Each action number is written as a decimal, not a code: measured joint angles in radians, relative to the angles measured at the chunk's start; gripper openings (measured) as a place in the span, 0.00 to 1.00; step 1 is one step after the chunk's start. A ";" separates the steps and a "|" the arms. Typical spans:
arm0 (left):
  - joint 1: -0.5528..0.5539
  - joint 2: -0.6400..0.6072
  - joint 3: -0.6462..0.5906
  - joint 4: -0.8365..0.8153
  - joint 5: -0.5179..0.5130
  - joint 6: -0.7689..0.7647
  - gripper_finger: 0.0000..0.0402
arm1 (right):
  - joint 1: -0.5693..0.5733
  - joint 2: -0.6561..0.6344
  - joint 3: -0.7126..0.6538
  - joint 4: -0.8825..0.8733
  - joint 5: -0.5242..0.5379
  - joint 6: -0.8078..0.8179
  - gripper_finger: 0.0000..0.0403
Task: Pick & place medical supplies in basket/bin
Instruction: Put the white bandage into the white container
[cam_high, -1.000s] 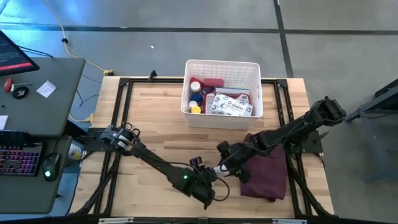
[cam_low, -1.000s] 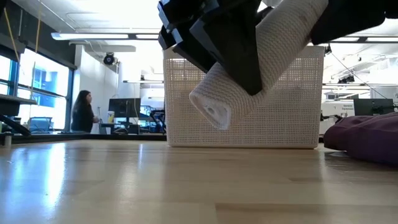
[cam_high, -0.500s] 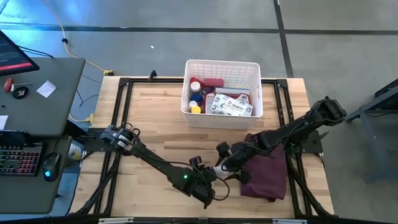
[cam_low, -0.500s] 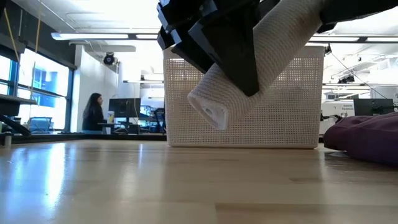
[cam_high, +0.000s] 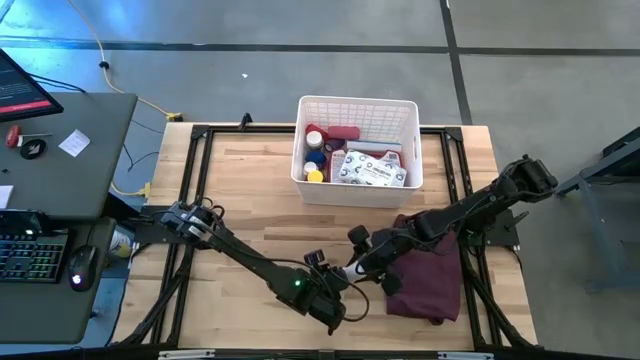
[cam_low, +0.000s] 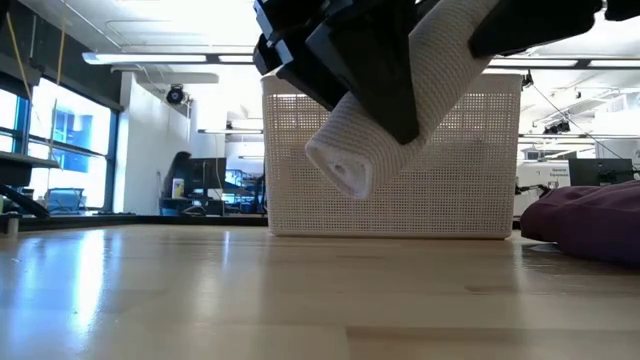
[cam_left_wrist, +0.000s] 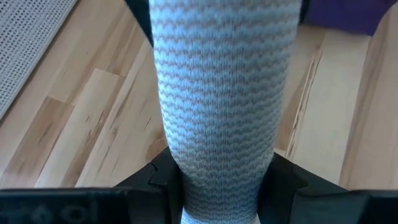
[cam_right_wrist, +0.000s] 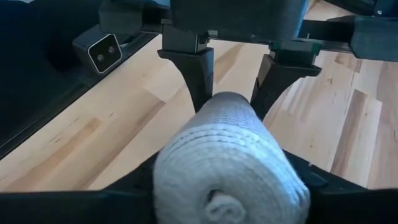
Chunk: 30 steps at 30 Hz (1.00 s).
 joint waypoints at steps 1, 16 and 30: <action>0.000 0.000 0.000 0.000 0.001 0.000 0.45 | 0.000 0.000 0.000 0.000 0.001 -0.003 0.44; 0.001 -0.104 0.000 -0.075 -0.038 0.000 0.64 | -0.008 -0.127 0.002 -0.067 0.157 -0.028 0.30; -0.011 -0.365 0.000 -0.073 -0.183 0.109 0.99 | -0.163 -0.346 0.001 -0.041 0.359 -0.178 0.30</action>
